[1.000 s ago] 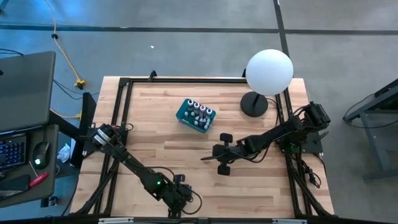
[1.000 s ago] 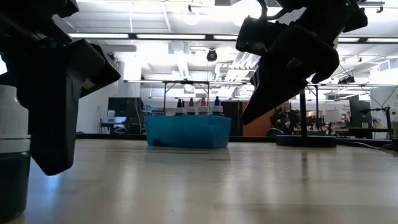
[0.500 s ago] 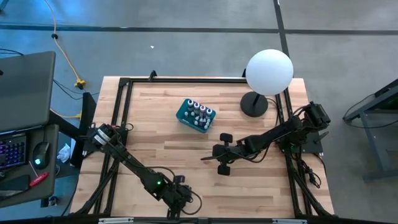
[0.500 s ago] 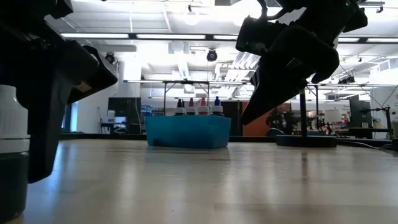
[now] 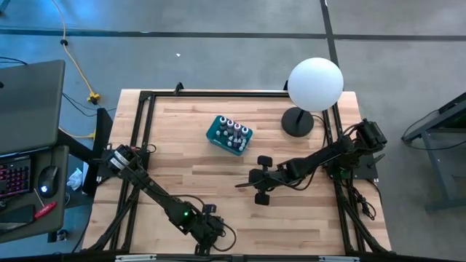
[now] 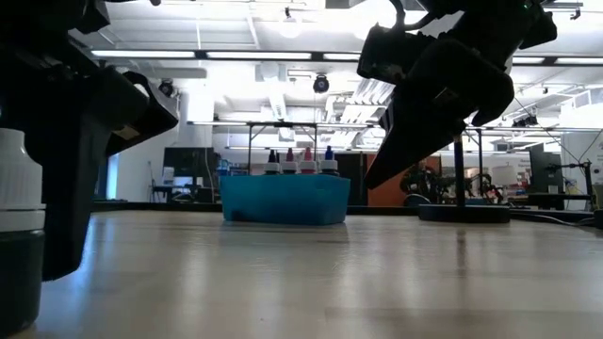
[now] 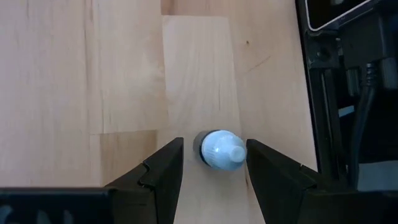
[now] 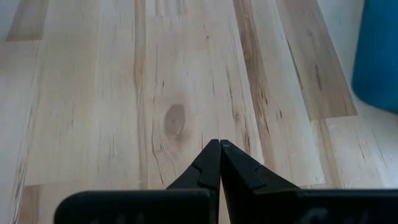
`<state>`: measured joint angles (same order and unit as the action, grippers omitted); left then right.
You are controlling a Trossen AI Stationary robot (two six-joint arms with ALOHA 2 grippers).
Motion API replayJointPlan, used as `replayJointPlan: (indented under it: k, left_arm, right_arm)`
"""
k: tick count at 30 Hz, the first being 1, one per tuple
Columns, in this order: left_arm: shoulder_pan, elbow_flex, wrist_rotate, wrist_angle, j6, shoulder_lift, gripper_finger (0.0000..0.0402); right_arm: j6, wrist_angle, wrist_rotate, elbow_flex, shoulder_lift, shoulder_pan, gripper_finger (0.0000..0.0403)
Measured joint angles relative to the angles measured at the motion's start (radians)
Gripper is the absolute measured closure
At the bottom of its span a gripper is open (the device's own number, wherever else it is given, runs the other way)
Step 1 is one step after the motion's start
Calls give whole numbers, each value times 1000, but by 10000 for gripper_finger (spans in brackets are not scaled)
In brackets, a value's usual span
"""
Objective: Pick & Place food coloring
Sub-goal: Put the small purple food coloring bottle into the blue bin
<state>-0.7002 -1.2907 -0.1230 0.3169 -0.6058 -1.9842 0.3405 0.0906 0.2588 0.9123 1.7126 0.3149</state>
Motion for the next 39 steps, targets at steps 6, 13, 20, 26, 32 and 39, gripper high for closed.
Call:
replayJointPlan:
  k: [6, 13, 20, 26, 32, 39]
  left_arm:
    - [0, 0, -41, 0, 7, 0, 229]
    - [0, 1, -37, -31, 11, -30, 229]
    - [-2, -2, -41, -66, 34, -50, 229]
    - [0, -2, -26, -58, 52, -50, 253]
    - [2, -22, -25, -36, 79, -43, 318]
    - [53, -115, -91, 124, 106, -6, 339]
  right_arm:
    - [0, 0, 0, 0, 0, 0, 400]
    - [0, 0, 0, 0, 0, 0, 400]
    - [0, -6, -5, 1, 0, 0, 400]
    - [0, -7, -5, 1, 0, 0, 400]
    - [0, -7, -5, 1, 0, 0, 401]
    - [7, 34, -6, 0, -6, 0, 401]
